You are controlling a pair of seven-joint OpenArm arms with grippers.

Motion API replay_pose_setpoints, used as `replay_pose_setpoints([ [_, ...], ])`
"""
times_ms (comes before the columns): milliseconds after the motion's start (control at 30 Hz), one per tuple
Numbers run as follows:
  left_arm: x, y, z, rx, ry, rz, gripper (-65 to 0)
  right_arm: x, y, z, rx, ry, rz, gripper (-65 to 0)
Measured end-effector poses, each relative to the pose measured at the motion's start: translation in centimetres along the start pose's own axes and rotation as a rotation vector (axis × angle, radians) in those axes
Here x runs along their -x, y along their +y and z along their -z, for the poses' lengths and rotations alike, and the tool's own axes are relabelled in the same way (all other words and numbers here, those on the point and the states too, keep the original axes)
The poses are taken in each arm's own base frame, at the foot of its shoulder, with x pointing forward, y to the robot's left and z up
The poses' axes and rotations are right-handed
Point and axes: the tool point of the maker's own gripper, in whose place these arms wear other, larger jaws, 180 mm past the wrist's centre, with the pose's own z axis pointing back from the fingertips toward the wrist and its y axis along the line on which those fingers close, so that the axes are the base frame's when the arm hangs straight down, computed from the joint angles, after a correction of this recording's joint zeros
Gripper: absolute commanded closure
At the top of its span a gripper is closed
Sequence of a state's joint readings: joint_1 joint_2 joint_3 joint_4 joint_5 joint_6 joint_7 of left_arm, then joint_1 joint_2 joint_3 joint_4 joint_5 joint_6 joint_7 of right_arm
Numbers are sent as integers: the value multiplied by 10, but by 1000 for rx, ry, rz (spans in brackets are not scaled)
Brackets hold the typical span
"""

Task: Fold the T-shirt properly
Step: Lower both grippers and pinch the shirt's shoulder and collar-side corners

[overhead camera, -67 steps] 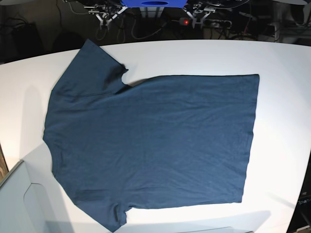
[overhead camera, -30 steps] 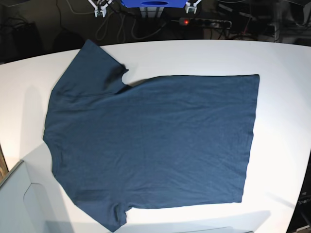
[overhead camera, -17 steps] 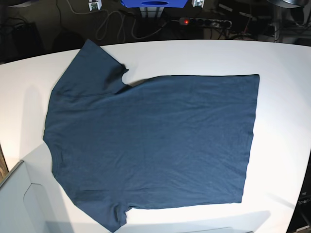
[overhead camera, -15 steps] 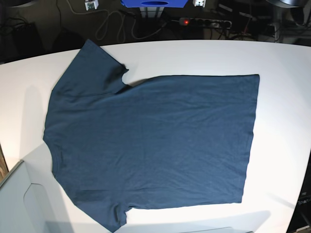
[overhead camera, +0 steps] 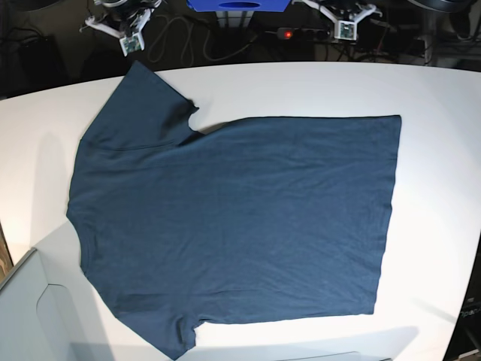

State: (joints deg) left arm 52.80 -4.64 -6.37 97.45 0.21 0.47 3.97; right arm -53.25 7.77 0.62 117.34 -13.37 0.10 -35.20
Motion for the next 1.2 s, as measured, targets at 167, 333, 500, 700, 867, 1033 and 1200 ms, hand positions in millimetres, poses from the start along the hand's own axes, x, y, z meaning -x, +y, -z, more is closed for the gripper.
replay_pose_setpoints([
  [167, -42, 16, -9, -32, -63, -51, -99, -29, 1, -5, -13, -65, -17, -76],
  [333, -90, 49, -14, -81, -209, -195, -280, -55, 13, -1, -72, -137, -50, -300],
  [500, -117, 85, -10, -166, -290, -219, -279, -74, 11, 2, -66, -183, -34, -394],
  [700, -140, 119, 18, -233, -323, -280, -281, -87, 6, 5, -56, -212, -43, -392],
  [867, -143, 135, 44, -258, -307, -344, -282, -88, 5, 5, -53, -213, -45, -392],
  [1033, -138, 153, 57, -295, -299, -397, -282, -88, 4, 5, -51, -213, -45, -392],
  [1200, -131, 160, 70, -299, -277, -408, -305, -88, 4, 5, -51, -213, -45, -392],
])
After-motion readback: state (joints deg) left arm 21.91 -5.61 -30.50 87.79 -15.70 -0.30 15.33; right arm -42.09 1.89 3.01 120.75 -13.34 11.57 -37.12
